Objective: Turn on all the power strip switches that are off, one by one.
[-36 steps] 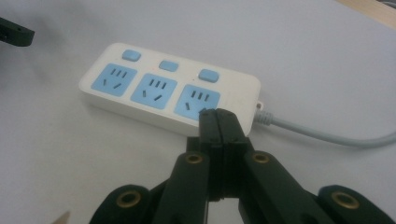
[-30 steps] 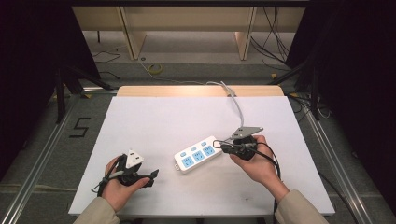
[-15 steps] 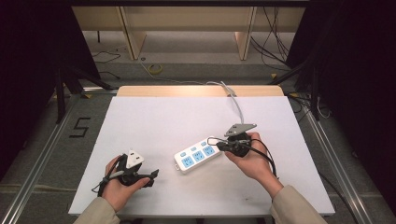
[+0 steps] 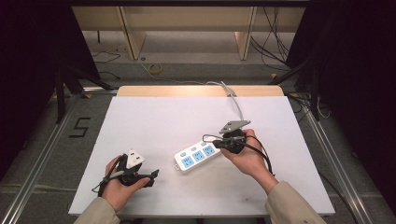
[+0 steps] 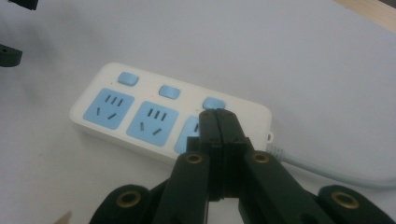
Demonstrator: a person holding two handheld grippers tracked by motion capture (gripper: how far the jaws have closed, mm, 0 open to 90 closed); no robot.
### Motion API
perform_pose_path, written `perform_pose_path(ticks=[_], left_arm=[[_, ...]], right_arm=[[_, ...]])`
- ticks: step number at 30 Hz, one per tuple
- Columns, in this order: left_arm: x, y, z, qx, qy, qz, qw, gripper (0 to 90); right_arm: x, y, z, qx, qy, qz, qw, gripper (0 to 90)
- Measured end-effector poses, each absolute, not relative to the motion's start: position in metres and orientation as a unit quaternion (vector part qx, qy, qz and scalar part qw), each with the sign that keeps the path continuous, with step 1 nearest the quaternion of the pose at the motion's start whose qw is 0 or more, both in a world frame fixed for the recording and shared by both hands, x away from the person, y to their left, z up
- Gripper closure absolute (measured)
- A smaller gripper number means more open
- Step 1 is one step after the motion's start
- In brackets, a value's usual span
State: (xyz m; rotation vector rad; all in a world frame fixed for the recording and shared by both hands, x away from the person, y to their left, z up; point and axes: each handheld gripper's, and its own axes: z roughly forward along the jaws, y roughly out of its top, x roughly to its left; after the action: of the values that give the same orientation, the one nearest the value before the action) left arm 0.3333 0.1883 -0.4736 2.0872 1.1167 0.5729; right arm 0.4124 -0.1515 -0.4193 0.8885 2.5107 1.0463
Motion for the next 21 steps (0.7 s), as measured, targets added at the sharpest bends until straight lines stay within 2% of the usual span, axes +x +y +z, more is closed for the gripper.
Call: perform_pose_path(ticks=[21], left_arm=[[0.334,0.188,-0.474,0.802,0.431,0.223,0.347,16.2]], right_arm=[[0.423,-0.140,-0.423,0.310,0.875,0.347,0.135,90.0]])
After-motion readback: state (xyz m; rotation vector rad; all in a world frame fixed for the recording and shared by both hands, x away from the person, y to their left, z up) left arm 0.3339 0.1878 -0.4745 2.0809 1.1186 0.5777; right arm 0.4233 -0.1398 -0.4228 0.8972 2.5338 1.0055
